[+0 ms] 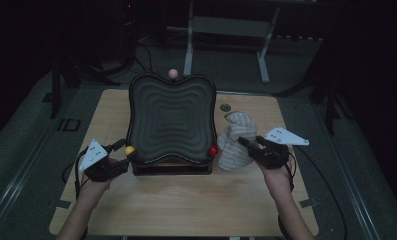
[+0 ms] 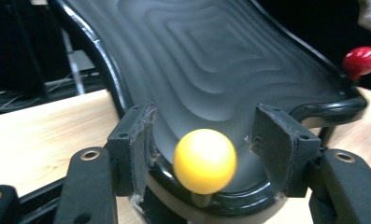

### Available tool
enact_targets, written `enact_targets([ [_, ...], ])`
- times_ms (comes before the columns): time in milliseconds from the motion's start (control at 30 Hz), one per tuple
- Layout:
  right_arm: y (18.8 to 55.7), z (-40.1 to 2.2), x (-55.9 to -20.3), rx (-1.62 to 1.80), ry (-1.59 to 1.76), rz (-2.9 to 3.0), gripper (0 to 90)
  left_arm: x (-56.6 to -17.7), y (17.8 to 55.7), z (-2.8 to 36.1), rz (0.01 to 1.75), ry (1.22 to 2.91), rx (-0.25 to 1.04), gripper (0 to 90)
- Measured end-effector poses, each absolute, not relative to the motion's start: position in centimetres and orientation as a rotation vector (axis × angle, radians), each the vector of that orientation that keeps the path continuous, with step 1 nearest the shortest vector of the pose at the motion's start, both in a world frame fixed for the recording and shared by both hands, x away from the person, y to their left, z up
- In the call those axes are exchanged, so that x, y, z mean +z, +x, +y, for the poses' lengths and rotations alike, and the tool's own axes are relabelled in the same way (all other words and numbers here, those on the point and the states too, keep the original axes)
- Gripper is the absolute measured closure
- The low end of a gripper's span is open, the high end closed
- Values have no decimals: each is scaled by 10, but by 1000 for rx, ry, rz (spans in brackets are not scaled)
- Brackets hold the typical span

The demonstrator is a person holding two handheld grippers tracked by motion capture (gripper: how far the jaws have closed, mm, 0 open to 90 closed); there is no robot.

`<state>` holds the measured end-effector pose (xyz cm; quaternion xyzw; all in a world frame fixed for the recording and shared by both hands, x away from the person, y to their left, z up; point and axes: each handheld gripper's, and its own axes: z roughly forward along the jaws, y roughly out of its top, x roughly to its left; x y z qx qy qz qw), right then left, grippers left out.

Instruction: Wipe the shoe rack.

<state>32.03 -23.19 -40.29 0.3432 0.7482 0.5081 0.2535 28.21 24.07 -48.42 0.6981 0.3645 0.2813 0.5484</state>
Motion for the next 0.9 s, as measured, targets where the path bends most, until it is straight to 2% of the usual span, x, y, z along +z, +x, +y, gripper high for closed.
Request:
enact_targets([
  [100,333,-237,-409,1345,967,2016,708,-485,282,242,828,1656,625,358],
  [167,339,-239,-412,1341,976,2010,708,-484,282,242,812,1662,615,273],
  [333,371,-244,-428,1323,1016,1994,703,-485,282,242,811,1659,634,224],
  [400,383,-246,-435,1327,1052,1991,700,-486,282,243,813,1661,619,178],
  [900,451,-241,-506,1141,1287,2072,694,-488,277,241,793,1675,628,146],
])
